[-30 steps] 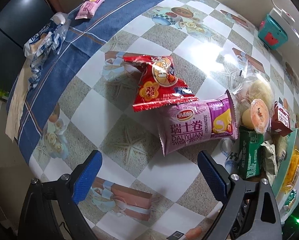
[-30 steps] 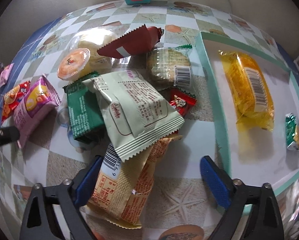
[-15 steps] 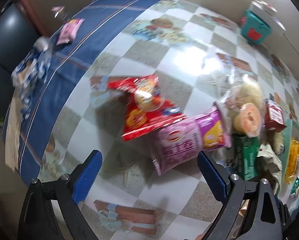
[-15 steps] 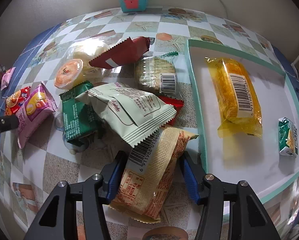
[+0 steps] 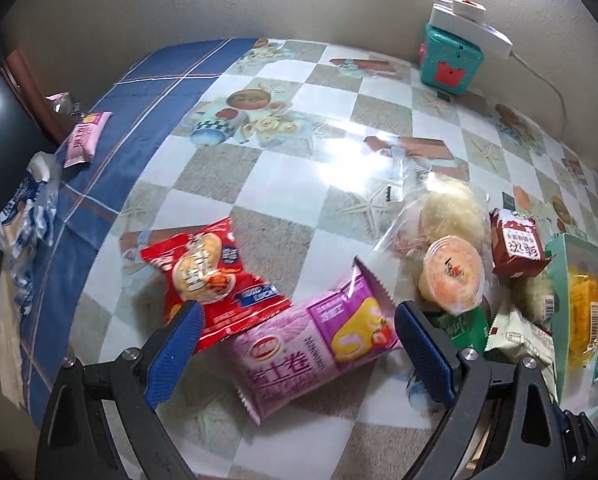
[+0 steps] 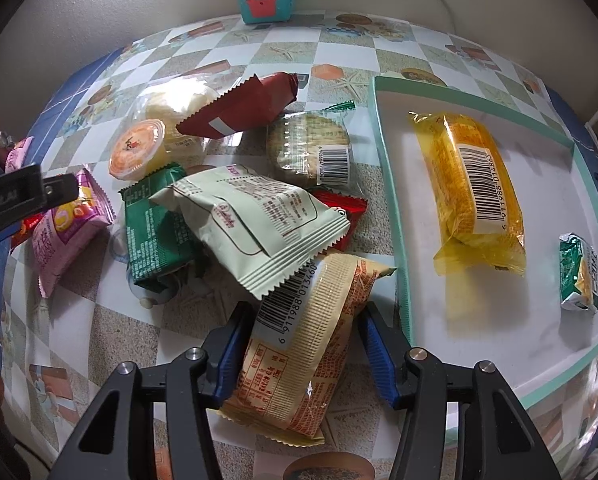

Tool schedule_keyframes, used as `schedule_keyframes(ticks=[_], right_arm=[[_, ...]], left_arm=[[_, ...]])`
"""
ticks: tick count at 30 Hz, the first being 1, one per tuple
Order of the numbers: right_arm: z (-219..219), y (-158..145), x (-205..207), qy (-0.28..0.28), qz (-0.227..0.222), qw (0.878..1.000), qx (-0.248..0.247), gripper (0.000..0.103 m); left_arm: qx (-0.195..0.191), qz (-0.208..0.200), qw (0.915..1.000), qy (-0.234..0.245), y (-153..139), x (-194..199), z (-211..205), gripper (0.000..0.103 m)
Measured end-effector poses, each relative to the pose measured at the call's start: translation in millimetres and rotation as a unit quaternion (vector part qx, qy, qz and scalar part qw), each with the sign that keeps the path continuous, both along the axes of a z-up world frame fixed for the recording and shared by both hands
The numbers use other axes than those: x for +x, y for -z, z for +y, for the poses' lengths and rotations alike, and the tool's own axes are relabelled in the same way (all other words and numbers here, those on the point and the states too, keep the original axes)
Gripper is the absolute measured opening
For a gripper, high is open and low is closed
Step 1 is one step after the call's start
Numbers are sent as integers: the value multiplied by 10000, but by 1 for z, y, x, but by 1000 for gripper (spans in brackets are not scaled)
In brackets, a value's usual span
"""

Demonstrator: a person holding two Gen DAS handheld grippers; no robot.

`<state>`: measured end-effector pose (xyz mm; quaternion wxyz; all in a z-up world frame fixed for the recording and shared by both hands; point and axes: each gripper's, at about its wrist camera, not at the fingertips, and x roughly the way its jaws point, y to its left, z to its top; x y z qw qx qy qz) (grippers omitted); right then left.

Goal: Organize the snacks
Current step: 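Grasp the pink swiss roll with the left tool while the right grasps the cream wafer bag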

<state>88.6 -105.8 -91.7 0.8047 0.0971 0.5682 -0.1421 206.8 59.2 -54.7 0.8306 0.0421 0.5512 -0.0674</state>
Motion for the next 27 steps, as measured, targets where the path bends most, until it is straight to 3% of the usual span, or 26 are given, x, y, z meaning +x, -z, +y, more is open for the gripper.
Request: schedule_keyframes(ticks=[9,14,16,18,23,27], right_arm=[[-1,-1,-1,27,2,10000,35,58],[-1,0,-2,33,2,10000,37,58],[-1,0,-1,27,2,10000,40,58],[-1,0,-1,28,1,10000,40,58],[-1,0,-1,18,10,10000,46,58],[0,0,-1,16,19,10000,30,58]], left_arm=[[8,630,9978,229,13,-4,-7,96],[7,617,9975,338,8,-11,-11,96],[63,526,9979,379,6,-13,-14,92],[169,458,9977,468,6,-15,-20,76],[384,638,9951,645,12,-16,-29,68],[216,677,9954,639,6,-17,-29,60]])
